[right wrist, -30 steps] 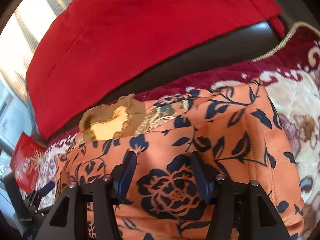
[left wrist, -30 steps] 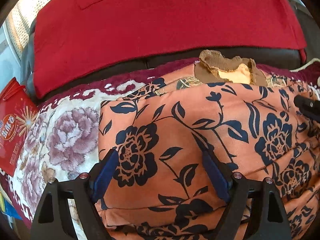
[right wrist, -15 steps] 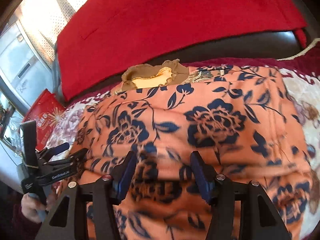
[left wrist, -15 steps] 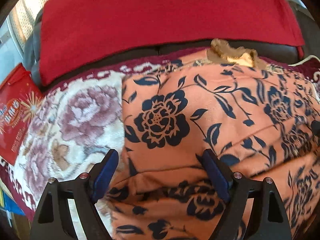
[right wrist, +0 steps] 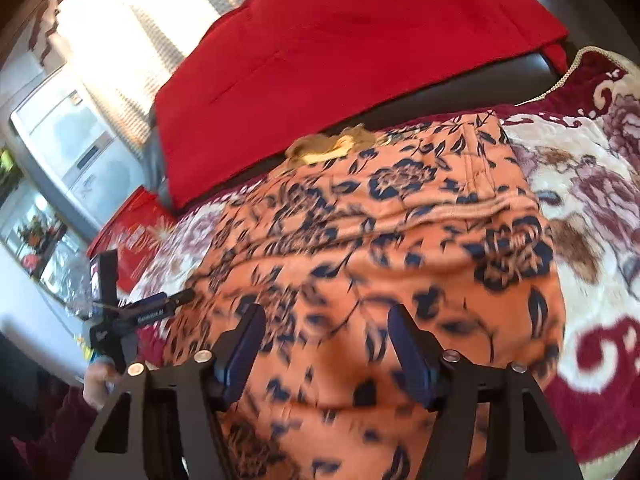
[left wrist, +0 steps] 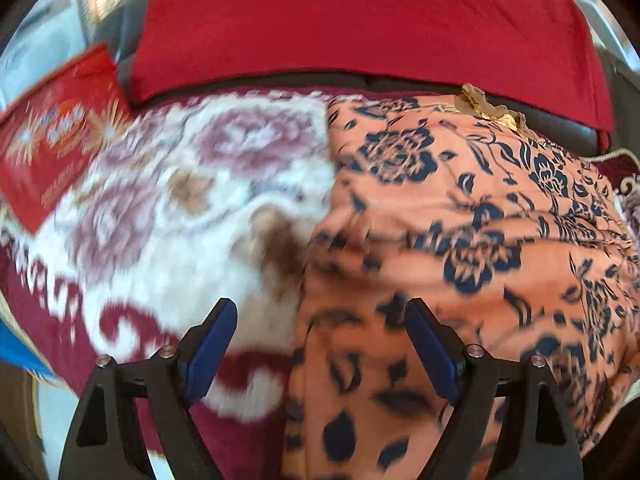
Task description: Fold small clothes
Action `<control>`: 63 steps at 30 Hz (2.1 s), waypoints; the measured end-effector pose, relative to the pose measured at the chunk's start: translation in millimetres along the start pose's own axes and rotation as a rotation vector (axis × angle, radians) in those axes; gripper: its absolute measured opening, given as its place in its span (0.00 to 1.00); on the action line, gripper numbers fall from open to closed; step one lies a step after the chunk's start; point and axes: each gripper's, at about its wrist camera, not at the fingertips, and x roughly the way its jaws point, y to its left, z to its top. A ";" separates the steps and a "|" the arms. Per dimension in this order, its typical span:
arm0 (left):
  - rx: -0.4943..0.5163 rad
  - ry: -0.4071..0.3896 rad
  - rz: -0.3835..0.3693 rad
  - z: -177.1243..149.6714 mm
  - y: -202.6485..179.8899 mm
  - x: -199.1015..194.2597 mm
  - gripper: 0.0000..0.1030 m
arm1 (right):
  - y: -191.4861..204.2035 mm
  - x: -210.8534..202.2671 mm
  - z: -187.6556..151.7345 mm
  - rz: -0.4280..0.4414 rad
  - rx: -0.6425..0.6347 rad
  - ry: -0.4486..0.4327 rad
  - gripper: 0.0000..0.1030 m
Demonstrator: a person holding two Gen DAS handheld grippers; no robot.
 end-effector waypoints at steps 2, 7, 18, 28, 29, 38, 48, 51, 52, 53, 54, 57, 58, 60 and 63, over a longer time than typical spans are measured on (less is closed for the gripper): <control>-0.055 0.021 -0.029 -12.5 12.7 -4.2 0.84 | 4.5 -4.9 -12.9 0.009 0.013 0.037 0.65; -0.136 0.042 -0.036 -44.7 32.9 -19.8 0.84 | 14.3 -11.7 -47.5 -0.050 0.032 0.104 0.67; -0.172 0.197 -0.069 -108.8 40.2 -11.8 0.84 | 56.1 32.2 -87.1 -0.364 -0.079 0.192 0.67; -0.180 0.268 -0.289 -112.8 31.1 3.8 0.19 | 61.9 34.7 -95.2 -0.483 -0.181 0.139 0.25; -0.159 0.260 -0.283 -111.6 26.3 2.0 0.17 | 58.9 28.7 -93.3 -0.483 -0.173 0.135 0.13; -0.189 0.272 -0.296 -109.3 30.1 5.0 0.34 | 2.2 -42.7 -82.9 -0.429 0.109 0.102 0.11; -0.258 0.373 -0.387 -111.0 41.0 30.8 0.28 | 7.5 -26.2 -85.3 -0.290 0.190 0.131 0.66; -0.227 0.361 -0.372 -108.5 35.1 28.9 0.09 | 17.4 -11.6 -83.5 -0.339 0.142 0.127 0.69; -0.226 0.354 -0.383 -107.7 33.6 26.5 0.08 | 18.9 -6.6 -81.1 -0.340 0.136 0.138 0.69; -0.225 0.343 -0.390 -107.7 28.9 22.1 0.08 | 24.4 -1.6 -79.9 -0.352 0.123 0.152 0.69; -0.224 0.334 -0.401 -107.2 27.3 19.7 0.08 | 29.3 2.0 -79.6 -0.364 0.104 0.162 0.69; -0.206 0.329 -0.413 -103.7 26.4 18.8 0.08 | 42.6 15.6 -83.6 -0.387 0.060 0.209 0.69; -0.207 0.336 -0.420 -106.4 30.3 19.7 0.11 | 43.6 20.2 -85.3 -0.394 0.059 0.221 0.68; -0.221 0.367 -0.434 -110.3 26.5 27.4 0.24 | 46.1 31.0 -89.1 -0.427 0.025 0.249 0.65; -0.207 0.407 -0.423 -117.5 22.9 34.7 0.32 | 54.6 32.8 -91.2 -0.440 -0.062 0.249 0.31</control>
